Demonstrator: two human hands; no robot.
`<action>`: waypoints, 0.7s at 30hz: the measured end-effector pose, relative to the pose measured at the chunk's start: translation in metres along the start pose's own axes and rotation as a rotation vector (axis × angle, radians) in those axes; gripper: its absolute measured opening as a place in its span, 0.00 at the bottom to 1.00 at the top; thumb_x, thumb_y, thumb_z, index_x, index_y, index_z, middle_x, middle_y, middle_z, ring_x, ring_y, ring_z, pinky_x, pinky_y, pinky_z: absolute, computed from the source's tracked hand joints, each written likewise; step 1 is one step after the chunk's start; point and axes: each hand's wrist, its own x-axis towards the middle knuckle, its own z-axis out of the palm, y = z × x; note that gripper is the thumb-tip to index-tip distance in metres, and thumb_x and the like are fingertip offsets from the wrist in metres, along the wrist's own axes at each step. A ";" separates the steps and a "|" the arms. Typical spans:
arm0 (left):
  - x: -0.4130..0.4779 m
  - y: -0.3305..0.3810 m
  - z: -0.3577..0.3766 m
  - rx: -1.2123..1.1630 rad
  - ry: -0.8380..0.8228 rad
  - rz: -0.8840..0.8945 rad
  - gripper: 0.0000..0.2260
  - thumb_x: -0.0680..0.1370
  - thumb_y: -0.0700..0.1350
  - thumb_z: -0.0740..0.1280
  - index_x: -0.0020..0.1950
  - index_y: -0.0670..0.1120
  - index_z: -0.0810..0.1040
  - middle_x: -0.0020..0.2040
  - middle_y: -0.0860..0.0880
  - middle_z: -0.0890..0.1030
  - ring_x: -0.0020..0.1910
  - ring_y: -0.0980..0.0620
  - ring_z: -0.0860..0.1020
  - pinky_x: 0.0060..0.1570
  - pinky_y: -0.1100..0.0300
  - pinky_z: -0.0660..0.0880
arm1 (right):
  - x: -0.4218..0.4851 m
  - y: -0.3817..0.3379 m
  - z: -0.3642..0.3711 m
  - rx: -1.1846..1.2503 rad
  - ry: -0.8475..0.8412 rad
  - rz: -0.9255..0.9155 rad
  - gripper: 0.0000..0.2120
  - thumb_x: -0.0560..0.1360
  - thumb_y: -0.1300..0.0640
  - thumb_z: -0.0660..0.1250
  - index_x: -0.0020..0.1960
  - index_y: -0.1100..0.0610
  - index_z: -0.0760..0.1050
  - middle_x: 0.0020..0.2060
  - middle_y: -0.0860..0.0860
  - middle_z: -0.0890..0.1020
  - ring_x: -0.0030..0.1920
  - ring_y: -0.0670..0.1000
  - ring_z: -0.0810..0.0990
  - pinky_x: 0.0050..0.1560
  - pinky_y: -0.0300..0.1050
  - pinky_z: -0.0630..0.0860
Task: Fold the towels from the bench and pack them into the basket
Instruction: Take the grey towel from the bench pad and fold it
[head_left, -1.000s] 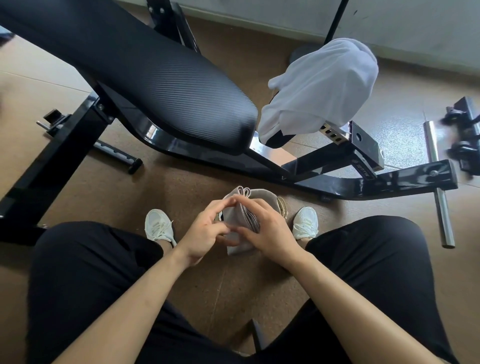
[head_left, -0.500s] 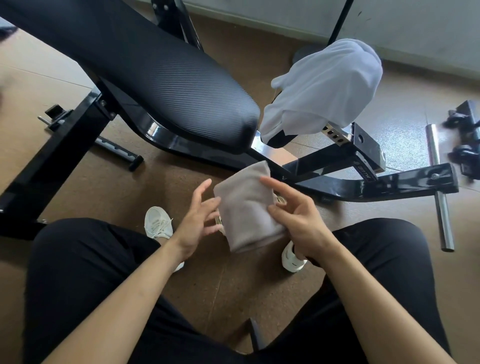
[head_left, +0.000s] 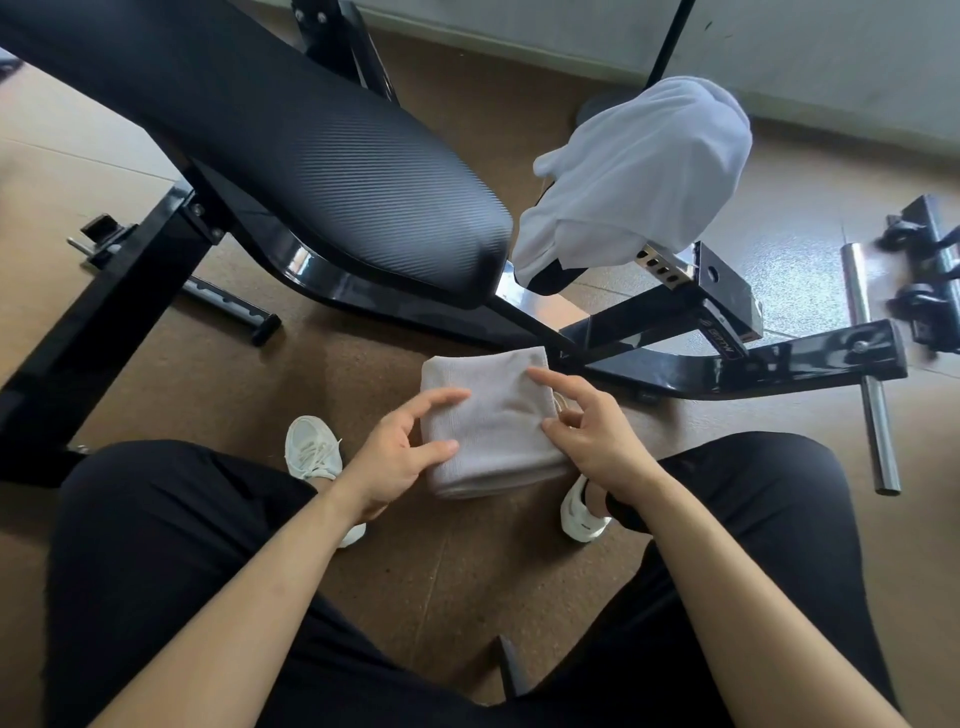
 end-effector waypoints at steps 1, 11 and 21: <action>0.000 -0.001 0.000 0.066 -0.008 -0.014 0.27 0.79 0.42 0.71 0.68 0.72 0.72 0.72 0.58 0.66 0.73 0.49 0.68 0.70 0.41 0.73 | 0.000 0.001 0.000 -0.046 0.006 -0.007 0.27 0.80 0.63 0.65 0.74 0.40 0.70 0.65 0.37 0.72 0.51 0.56 0.82 0.54 0.55 0.82; -0.001 0.005 0.008 0.581 0.099 -0.043 0.50 0.68 0.52 0.80 0.82 0.62 0.53 0.58 0.51 0.65 0.59 0.48 0.73 0.57 0.51 0.76 | 0.002 0.004 0.025 -0.343 0.003 -0.141 0.31 0.74 0.60 0.73 0.76 0.49 0.70 0.63 0.43 0.71 0.52 0.40 0.71 0.53 0.27 0.67; -0.006 0.007 0.011 0.669 0.104 0.068 0.49 0.69 0.57 0.79 0.82 0.62 0.51 0.59 0.52 0.62 0.55 0.48 0.75 0.55 0.51 0.78 | 0.006 0.007 0.038 -0.396 -0.009 -0.189 0.36 0.70 0.58 0.76 0.76 0.51 0.70 0.67 0.49 0.73 0.66 0.47 0.71 0.63 0.44 0.73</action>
